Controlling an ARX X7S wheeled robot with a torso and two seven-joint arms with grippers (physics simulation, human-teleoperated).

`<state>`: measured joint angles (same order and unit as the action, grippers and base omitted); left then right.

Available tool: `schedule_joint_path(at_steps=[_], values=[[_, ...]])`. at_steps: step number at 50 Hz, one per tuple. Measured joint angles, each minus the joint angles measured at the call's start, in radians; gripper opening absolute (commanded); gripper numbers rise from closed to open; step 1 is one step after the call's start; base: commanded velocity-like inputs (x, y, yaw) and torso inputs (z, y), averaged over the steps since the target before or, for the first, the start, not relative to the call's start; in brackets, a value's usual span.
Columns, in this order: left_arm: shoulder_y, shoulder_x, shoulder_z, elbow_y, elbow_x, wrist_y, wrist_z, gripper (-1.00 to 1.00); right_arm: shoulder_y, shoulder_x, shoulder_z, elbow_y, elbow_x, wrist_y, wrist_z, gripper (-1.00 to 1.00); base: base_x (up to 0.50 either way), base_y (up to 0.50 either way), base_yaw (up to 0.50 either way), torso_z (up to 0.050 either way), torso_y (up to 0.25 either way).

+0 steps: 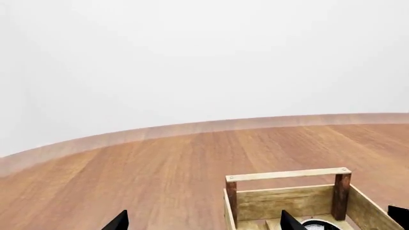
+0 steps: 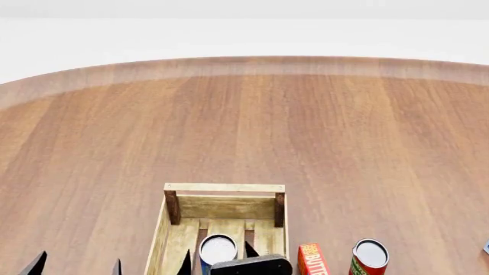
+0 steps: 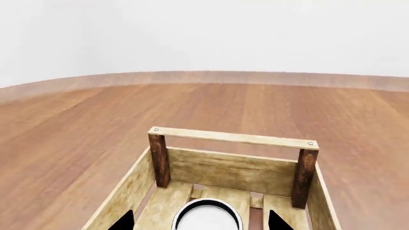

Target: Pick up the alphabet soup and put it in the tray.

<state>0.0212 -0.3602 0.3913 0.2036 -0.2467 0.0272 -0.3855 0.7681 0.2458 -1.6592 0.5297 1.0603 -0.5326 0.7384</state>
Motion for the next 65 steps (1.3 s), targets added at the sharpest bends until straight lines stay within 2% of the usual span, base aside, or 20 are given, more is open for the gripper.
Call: schedule_joint_path(at_steps=[13, 31, 49, 65], values=[[0.013, -0.013, 0.001, 0.043, 0.003, -0.01, -0.011, 1.0, -0.016, 0.116, -0.046, -0.243, -0.238, -0.049, 0.224, 1.0, 0.0, 0.0, 0.0, 0.0, 0.0], [0.026, -0.035, 0.002, 0.1, 0.0, -0.026, -0.019, 1.0, 0.002, 0.256, -0.067, -0.564, -0.48, 0.032, 0.484, 1.0, 0.0, 0.0, 0.0, 0.0, 0.0], [0.047, -0.055, 0.006, 0.17, 0.005, -0.042, -0.033, 1.0, 0.0, 0.338, -0.076, -0.799, -0.654, 0.163, 0.648, 1.0, 0.0, 0.0, 0.0, 0.0, 0.0], [0.065, -0.073, 0.002, 0.234, 0.009, -0.052, -0.05, 1.0, -0.034, 0.378, -0.07, -0.941, -0.78, 0.273, 0.735, 1.0, 0.0, 0.0, 0.0, 0.0, 0.0]])
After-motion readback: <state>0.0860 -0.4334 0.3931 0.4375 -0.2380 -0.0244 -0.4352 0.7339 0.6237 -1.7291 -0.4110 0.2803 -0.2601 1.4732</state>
